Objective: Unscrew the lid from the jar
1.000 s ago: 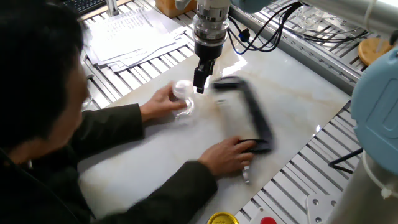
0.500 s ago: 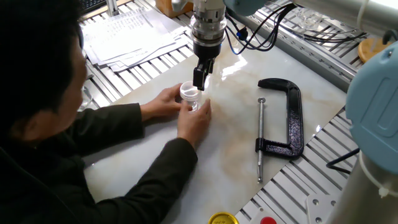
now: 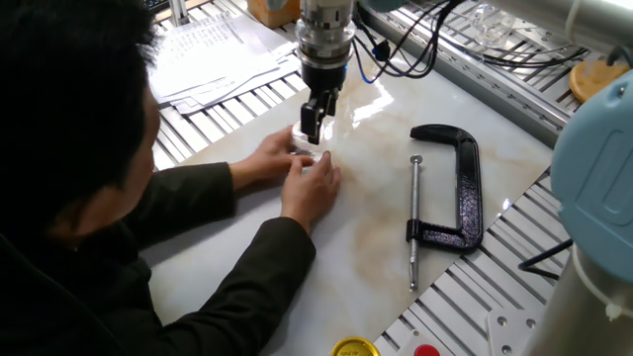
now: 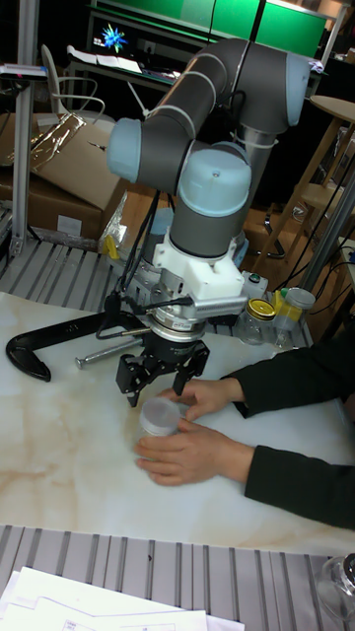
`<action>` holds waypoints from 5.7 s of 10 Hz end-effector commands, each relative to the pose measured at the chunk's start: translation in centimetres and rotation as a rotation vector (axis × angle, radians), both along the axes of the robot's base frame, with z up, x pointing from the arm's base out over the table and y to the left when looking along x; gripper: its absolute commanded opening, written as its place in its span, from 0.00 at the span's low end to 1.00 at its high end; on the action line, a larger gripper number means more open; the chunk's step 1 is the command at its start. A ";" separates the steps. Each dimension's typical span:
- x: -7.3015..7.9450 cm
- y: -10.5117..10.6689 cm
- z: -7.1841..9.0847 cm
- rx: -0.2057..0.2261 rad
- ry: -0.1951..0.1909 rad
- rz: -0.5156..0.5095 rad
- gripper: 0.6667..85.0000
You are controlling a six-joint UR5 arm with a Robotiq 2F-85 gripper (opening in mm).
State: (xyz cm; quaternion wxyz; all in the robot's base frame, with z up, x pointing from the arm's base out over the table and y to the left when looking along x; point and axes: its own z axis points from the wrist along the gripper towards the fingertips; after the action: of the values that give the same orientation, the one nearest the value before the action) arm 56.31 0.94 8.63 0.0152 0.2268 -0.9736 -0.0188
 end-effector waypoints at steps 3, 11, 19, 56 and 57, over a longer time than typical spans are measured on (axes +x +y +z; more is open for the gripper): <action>2.1 0.5 -0.1 -0.006 -0.029 0.034 0.87; 2.9 -0.3 -1.6 -0.013 -0.051 0.027 0.85; 2.9 0.7 -1.2 0.009 -0.051 0.019 0.46; 3.6 1.5 -2.5 0.039 -0.066 -0.074 0.83; 3.5 1.4 -2.5 0.034 -0.062 -0.119 0.82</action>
State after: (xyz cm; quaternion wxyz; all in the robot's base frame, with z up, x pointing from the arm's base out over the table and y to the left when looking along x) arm 59.98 2.30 6.07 -0.0233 0.2127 -0.9765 -0.0246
